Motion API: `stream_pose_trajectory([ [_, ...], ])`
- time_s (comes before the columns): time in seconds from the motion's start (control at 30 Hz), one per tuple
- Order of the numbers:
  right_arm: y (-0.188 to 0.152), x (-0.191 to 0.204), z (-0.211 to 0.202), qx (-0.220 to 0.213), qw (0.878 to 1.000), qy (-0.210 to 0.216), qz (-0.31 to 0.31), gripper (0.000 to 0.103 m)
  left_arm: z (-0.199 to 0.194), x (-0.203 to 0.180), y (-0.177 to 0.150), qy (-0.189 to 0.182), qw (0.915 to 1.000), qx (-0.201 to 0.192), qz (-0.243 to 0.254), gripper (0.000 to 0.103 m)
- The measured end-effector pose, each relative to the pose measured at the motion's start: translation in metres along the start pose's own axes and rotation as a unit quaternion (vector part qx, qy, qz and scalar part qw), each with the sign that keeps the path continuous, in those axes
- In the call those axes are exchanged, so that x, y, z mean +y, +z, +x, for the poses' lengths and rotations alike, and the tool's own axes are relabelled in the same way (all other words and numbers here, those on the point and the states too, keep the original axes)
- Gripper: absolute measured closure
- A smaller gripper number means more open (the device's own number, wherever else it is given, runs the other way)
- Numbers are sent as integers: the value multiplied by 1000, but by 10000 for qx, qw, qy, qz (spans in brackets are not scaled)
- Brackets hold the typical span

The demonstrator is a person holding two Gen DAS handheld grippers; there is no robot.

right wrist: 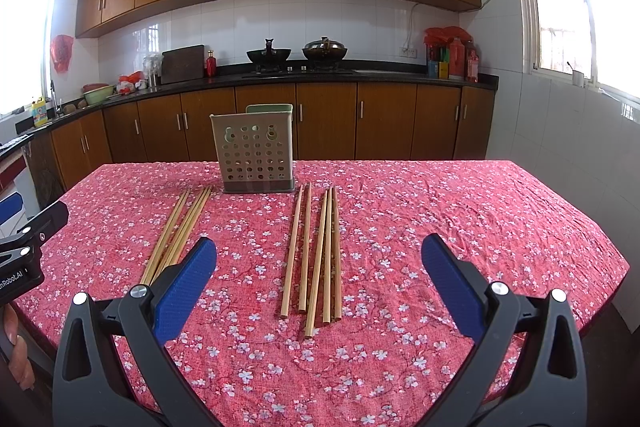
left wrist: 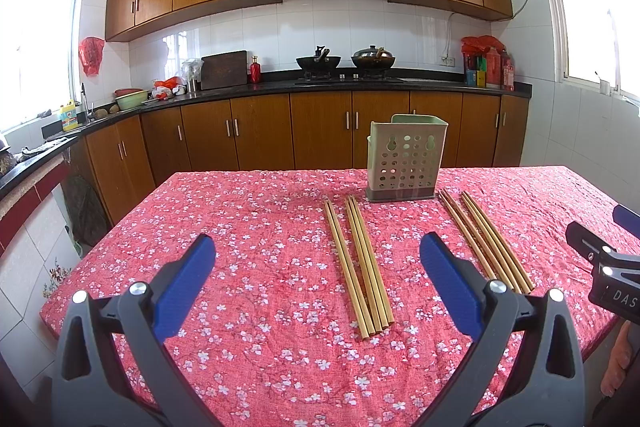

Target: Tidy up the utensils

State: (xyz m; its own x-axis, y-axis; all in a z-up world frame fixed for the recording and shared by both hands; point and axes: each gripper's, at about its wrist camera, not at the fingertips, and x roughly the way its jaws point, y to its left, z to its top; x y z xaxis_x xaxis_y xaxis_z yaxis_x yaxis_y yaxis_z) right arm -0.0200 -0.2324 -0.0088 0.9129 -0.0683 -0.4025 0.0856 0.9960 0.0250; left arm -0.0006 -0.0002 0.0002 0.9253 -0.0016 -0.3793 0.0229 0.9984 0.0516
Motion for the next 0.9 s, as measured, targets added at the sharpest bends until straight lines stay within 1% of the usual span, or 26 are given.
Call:
stream_pose_trajectory([
  [0.4,-2,-3,2,25,10000,-5,32,2,1,-1,4,-4,10000,4,4,4],
  [0.5,-2,-4,2,29,10000,-9,31,2,0,-2,-1,-6,10000,1,10,4],
  [0.9,-1,-4,2,35,10000,-6,37,2,3,-7,-3,-13,10000,0,20,4],
])
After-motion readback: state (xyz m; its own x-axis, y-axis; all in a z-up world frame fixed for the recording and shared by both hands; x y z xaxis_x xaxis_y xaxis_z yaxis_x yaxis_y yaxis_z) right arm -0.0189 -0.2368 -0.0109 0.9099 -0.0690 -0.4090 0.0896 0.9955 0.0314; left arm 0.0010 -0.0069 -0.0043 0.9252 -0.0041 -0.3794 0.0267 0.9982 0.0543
